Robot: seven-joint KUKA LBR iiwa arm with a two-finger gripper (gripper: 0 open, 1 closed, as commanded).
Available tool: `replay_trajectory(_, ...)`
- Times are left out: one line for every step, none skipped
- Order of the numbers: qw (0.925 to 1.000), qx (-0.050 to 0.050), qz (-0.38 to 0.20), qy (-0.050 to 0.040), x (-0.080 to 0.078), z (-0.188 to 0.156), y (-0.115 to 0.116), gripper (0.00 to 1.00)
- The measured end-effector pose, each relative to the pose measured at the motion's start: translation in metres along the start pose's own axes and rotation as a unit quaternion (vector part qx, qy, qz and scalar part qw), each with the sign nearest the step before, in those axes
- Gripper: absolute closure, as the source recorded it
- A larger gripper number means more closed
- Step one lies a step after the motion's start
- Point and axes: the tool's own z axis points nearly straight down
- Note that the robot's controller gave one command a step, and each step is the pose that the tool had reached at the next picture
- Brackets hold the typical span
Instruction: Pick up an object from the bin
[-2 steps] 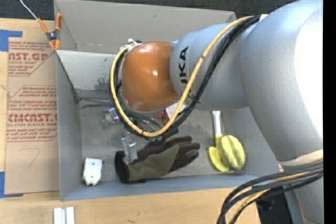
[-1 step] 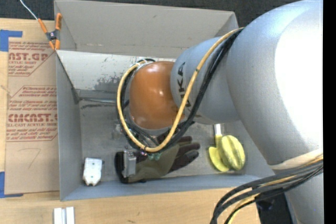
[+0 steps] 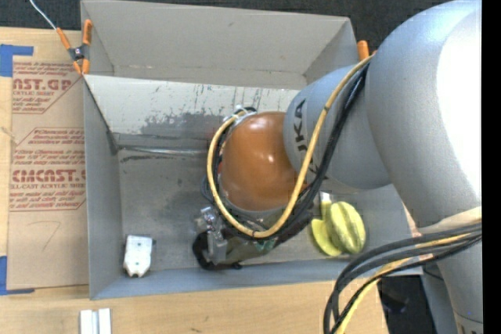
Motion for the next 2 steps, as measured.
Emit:
replay_trajectory(1.0,0.0,0.0,0.0,0.0,0.0,0.0,1.0)
replay_trajectory(0.9999,0.0,0.014,0.003,-0.003,-0.078,0.013,1.0)
